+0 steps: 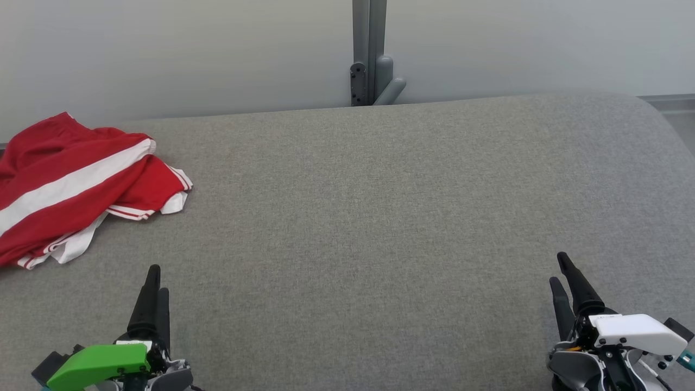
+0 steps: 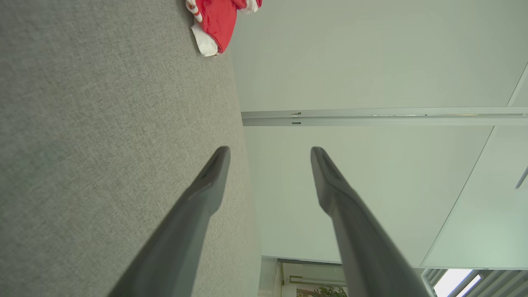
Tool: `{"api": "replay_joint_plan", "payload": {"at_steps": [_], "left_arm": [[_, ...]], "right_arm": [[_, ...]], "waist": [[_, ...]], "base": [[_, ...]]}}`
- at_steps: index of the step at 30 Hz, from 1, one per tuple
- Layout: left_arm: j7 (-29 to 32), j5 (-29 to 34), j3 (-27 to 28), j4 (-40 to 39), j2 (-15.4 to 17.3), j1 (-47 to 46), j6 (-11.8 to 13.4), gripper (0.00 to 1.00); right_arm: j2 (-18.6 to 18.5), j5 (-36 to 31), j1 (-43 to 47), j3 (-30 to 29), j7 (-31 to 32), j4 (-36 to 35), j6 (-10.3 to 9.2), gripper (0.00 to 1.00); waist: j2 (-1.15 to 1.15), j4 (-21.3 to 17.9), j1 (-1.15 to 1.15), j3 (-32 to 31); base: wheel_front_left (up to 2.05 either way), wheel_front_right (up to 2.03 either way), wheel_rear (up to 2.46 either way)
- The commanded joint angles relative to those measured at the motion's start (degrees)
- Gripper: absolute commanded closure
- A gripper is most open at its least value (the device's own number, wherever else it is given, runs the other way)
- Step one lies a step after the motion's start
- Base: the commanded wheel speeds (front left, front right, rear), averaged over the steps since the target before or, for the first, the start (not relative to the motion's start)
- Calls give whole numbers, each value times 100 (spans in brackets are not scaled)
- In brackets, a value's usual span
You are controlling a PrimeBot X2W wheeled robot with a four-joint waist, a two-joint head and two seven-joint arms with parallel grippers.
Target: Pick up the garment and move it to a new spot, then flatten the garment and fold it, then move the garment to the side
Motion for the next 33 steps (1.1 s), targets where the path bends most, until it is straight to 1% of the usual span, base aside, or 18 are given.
{"api": "replay_joint_plan", "payload": {"at_steps": [1,4,6,7,15,26,33], "left_arm": [[-43,106,-16,-118,26,-67,-1,0],[-123,269,-43,-151,28,-67,5,0],[-201,495,-88,-199,31,-71,48,0],[-201,495,-88,-199,31,-71,48,0],[-394,1297,-221,-483,37,-77,262,0],[-637,2346,-423,-807,44,8,501,0],[-777,3085,-525,-920,48,60,585,0]], "right_arm": [[-36,-74,-53,7,-47,-125,2,0],[-39,-248,-39,-1,-128,-175,2,0],[-43,-462,-24,-28,-206,-244,2,0],[-43,-462,-24,-28,-206,-244,2,0],[-51,-1174,17,-31,-399,-528,2,0],[-62,-2477,138,158,-642,-921,3,0],[-68,-3151,202,213,-781,-1077,3,0]], "waist": [[1,0,0,0],[2,0,0,1],[2,-1,0,1],[2,-1,0,1],[4,1,0,1],[5,13,0,-14],[6,15,0,-28]], "base": [[0,0,0],[0,0,0],[0,0,0],[0,0,0],[0,0,0],[0,0,0],[0,0,0]]}}
